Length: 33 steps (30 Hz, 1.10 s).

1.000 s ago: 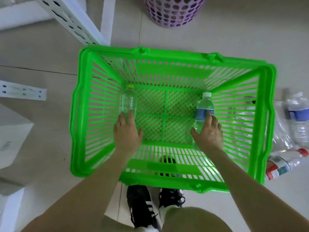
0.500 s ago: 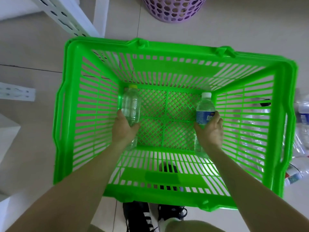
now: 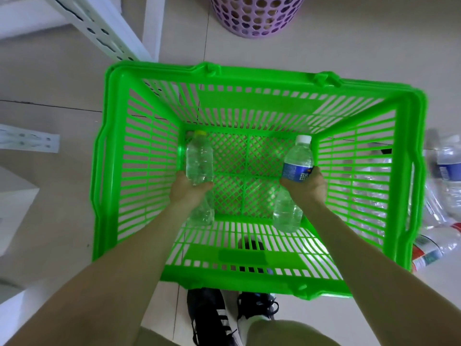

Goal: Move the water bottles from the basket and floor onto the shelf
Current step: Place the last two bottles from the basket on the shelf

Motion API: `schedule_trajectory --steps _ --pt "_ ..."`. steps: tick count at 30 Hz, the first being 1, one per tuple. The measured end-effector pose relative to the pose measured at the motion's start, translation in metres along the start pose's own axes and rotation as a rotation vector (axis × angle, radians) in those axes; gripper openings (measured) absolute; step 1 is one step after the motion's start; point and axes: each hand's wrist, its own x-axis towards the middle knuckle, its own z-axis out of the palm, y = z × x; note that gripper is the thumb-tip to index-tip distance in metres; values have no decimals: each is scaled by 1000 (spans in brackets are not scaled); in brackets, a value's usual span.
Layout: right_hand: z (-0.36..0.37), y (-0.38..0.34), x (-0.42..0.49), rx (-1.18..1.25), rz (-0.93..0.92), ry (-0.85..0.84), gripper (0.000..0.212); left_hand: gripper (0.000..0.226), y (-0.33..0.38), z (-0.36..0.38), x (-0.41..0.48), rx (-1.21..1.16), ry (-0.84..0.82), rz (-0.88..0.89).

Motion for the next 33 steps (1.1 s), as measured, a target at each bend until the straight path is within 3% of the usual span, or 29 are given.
schedule_trajectory --steps 6,10,15,33 --pt "-23 -21 -33 89 -34 4 53 52 6 -19 -40 -110 -66 -9" --pt "-52 -35 -62 120 -41 -2 55 66 18 -39 -78 -118 -118 13" --pt "-93 -45 -105 117 -42 -13 56 55 43 -64 -136 -193 -117 8" --pt "-268 -101 -294 319 -57 -117 43 64 102 -165 -389 -503 -106 84"
